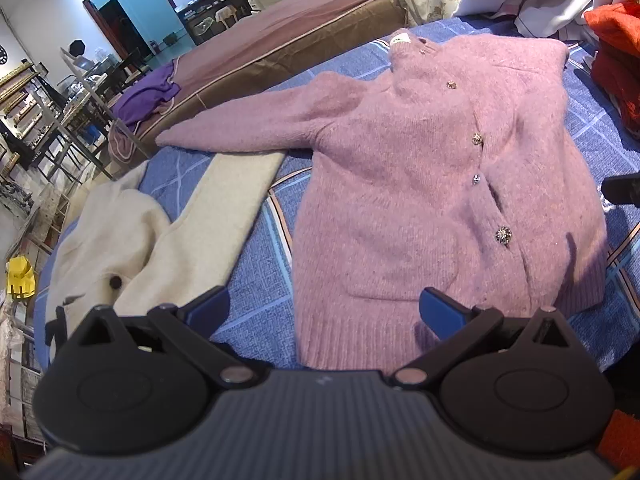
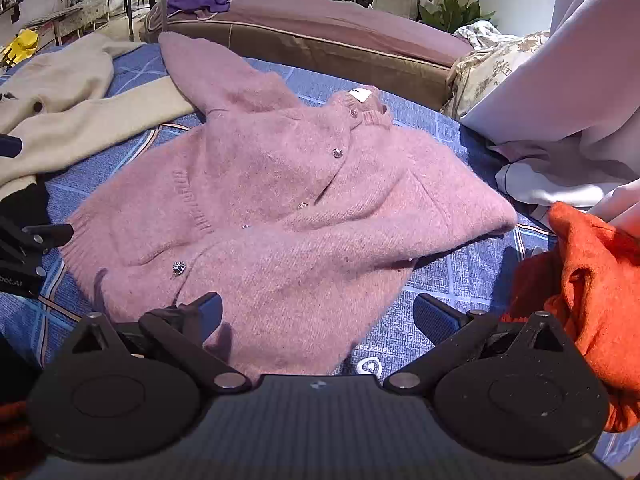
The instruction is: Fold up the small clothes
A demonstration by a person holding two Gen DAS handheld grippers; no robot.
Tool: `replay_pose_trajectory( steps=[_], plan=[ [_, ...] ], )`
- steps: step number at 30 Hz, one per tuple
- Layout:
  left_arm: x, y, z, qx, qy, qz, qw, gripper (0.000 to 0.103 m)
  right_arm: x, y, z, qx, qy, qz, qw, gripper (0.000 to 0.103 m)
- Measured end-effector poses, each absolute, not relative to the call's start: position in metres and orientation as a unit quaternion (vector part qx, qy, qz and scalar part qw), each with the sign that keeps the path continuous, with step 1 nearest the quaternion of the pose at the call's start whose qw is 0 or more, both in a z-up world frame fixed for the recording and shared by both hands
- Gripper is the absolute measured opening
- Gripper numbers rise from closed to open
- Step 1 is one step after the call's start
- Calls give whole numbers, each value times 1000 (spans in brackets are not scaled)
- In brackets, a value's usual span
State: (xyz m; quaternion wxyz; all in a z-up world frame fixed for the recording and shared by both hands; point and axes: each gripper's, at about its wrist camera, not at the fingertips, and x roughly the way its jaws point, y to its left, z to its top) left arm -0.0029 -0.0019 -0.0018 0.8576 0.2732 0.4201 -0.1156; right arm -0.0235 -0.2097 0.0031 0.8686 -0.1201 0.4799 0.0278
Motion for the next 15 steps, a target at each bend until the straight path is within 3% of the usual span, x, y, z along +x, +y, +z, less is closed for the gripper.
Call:
replay_pose_trajectory(
  steps=[15],
  plan=[
    [-3, -5, -4, 298, 420, -109, 851, 103, -24, -209, 2, -119, 478, 27, 870, 103]
  ],
)
